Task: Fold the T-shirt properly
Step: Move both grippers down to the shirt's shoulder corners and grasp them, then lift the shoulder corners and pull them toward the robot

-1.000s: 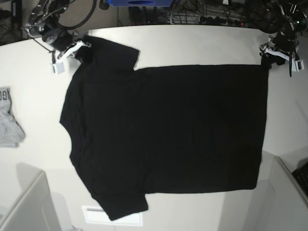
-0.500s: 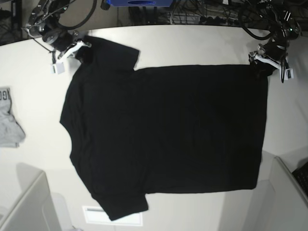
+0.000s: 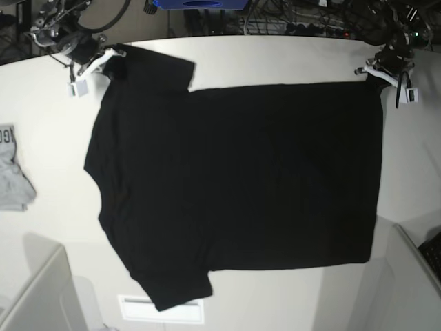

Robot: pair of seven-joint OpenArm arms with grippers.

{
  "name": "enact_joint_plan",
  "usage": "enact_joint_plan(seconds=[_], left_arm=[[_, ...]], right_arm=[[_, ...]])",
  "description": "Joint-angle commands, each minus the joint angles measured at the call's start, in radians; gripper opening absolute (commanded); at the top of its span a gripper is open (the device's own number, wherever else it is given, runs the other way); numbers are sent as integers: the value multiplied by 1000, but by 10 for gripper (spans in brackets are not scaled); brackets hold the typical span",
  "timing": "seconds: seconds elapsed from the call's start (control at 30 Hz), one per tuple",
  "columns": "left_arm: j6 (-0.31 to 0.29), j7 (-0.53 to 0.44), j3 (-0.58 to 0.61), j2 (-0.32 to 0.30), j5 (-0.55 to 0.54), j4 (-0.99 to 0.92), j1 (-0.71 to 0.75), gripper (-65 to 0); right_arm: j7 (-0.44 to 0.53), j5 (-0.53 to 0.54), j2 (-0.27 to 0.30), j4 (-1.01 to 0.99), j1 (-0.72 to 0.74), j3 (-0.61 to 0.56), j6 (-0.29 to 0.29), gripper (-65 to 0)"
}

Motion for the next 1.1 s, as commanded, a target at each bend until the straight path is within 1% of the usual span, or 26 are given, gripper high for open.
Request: enact_joint_plan(seconds=[0.0,0.2,0.3,0.4,0.43,0.53,0.6,0.67,0.7,0.73,0.83,0.97,1.0,1.07], left_arm=[[-3,-8,-7,-11,-9,35,27,-650],[-3,-8,-6,-6,-9,136,165,-650],[-3,-8,-12,-5,-11,224,194,-650],[-1,-8,-12,-3,-11,316,194,-650],[-1,-8,-12,-1,-12,337,189,-650],[1,-6,-9,0,-12,366,154,-650],[7,-6,-10,11,-12,366,122,-650],[51,12,-7,17,-12,366,87,-650],[74,51,-7,17,-12,366,58,-650],[85,84,-10,17,-12,366,28,-650],[93,181,-12,17,-9,365,-62,-650],[97,227,-10,18,-4,360,-147,-650],[111,232,-10,18,-4,351,-160,-650],[163,235,-6,17,-4,330,-186,-650]], right_arm=[[-45,-57,7,21,-33,7,-13,-650],[-49,-55,5,181,-117,9,-13,-650],[-55,-54,2,277,-142,1,-13,-650],[-55,-54,-27,357,-137,7,-13,-650],[-55,-54,-29,372,-132,1,-13,-650],[-64,-57,-29,377,-76,0,-13,-650],[-101,-57,-29,377,-23,0,-13,-650],[-148,-63,-27,376,44,7,-13,-650],[-173,-65,-27,376,78,7,-13,-650],[-191,-72,-26,376,106,7,-13,-650],[-228,-143,-23,374,199,7,-13,-650],[-237,-247,-24,334,302,0,-13,-650],[-237,-259,-23,316,322,0,-13,-650],[-237,-284,-16,280,366,-2,-13,-650]])
